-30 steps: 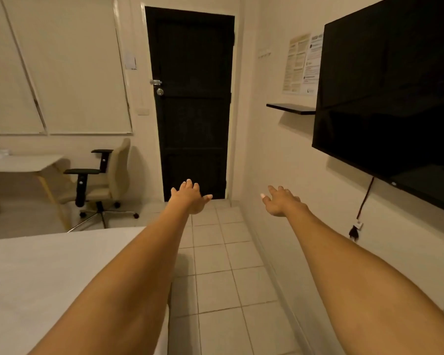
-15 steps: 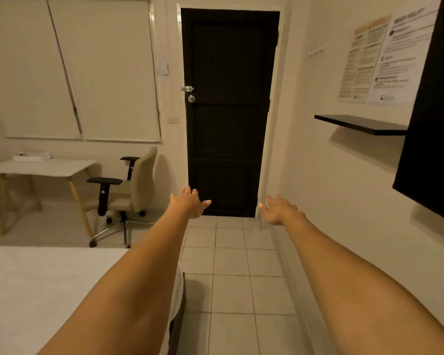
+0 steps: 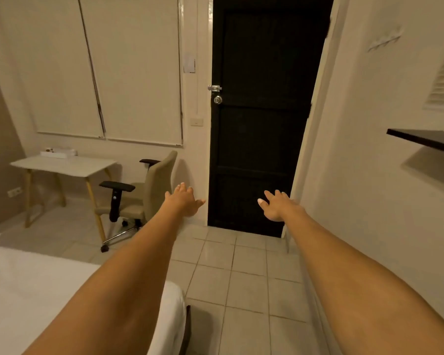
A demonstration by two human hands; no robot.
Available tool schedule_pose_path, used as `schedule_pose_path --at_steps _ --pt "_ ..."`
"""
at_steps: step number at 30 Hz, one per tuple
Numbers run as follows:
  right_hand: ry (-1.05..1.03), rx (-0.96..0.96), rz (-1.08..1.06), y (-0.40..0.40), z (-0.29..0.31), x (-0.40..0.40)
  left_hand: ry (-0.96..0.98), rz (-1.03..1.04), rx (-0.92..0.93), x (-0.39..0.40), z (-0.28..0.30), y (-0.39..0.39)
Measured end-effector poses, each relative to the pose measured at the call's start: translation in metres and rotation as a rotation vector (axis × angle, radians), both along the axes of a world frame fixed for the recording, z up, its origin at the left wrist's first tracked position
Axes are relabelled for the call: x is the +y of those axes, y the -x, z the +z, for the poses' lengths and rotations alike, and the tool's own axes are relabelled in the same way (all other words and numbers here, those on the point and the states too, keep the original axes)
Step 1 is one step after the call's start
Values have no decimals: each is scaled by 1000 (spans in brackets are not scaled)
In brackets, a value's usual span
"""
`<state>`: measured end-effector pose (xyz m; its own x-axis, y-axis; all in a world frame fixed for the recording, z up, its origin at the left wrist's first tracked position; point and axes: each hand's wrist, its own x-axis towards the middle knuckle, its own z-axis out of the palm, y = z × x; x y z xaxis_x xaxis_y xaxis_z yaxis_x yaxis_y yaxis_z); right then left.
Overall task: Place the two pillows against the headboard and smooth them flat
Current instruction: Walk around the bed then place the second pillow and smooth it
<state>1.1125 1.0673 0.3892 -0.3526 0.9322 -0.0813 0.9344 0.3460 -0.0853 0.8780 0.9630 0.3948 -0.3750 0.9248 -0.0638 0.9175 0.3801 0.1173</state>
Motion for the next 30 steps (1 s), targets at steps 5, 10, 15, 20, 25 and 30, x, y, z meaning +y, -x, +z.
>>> schedule_pose_path --at_steps 5,10,15,20,25,30 --pt "22 28 25 49 -1 87 29 23 -4 87 6 45" --pt "12 63 17 80 6 175 13 35 23 184 18 84" --pt "49 50 4 93 1 252 20 26 28 269 7 104" --pt "53 23 19 114 1 343 -9 39 20 349 2 120" --pt "49 -13 79 150 12 439 -23 107 16 424 1 142" --pt "56 -63 181 197 25 515 -40 225 -30 472 2 174"
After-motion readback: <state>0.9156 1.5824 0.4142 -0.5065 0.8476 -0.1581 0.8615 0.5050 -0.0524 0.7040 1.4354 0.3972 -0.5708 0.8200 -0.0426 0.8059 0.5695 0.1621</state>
